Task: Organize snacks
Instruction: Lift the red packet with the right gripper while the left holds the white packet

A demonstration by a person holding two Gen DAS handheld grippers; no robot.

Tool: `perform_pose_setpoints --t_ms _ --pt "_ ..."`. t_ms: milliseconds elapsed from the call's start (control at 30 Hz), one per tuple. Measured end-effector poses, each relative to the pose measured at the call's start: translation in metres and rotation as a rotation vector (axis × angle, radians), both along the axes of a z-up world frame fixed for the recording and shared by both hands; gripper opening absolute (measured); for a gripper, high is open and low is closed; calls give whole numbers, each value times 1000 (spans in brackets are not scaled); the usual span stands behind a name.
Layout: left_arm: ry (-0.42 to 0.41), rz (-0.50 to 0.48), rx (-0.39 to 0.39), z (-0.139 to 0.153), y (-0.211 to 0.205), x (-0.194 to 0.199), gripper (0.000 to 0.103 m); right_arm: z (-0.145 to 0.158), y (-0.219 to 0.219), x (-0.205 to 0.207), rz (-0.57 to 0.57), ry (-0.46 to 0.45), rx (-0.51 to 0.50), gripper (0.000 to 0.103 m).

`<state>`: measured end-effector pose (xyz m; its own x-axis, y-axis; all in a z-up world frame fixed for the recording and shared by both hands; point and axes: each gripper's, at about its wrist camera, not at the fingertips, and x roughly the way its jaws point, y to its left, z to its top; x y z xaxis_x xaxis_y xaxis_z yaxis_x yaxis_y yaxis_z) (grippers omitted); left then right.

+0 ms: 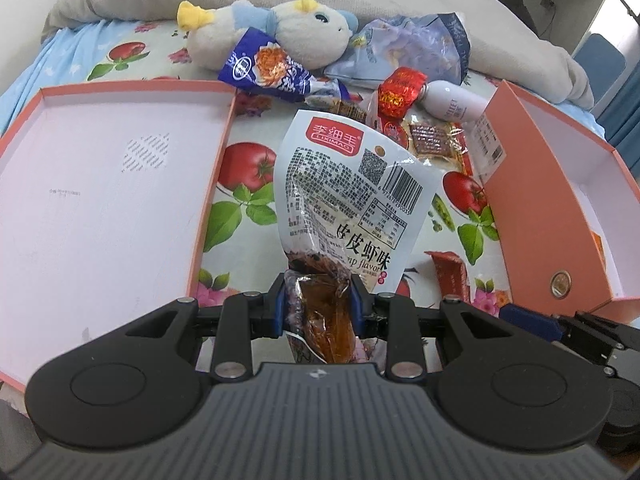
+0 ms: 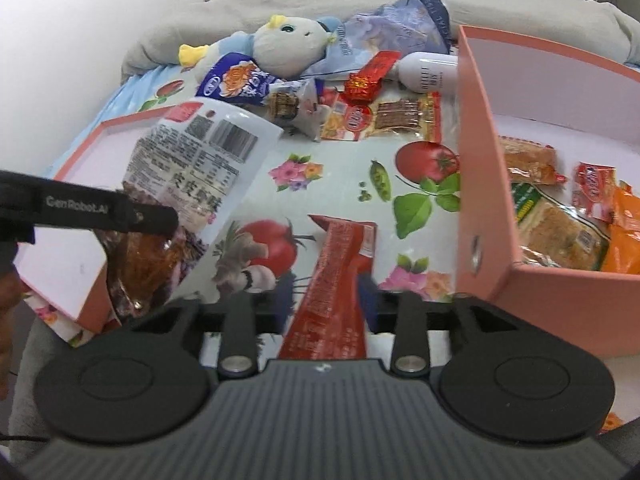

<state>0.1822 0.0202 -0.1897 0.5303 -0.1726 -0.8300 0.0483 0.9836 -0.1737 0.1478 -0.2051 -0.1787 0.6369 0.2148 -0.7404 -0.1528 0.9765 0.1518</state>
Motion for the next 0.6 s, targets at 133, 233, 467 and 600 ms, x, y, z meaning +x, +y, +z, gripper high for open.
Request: perform_pose_setpoints --t_ms 133,233,467,600 --pt "9 -3 -1 -4 0 0 35 -9 4 7 -19 1 -26 54" --pt "10 -5 1 -5 -2 1 35 -18 7 14 -28 9 -50 57" --pt "9 -2 -1 -7 -2 1 35 -40 13 27 -37 55 -122 55" --pt "6 -1 -1 -7 -2 2 35 -39 13 29 -43 57 -124 37"
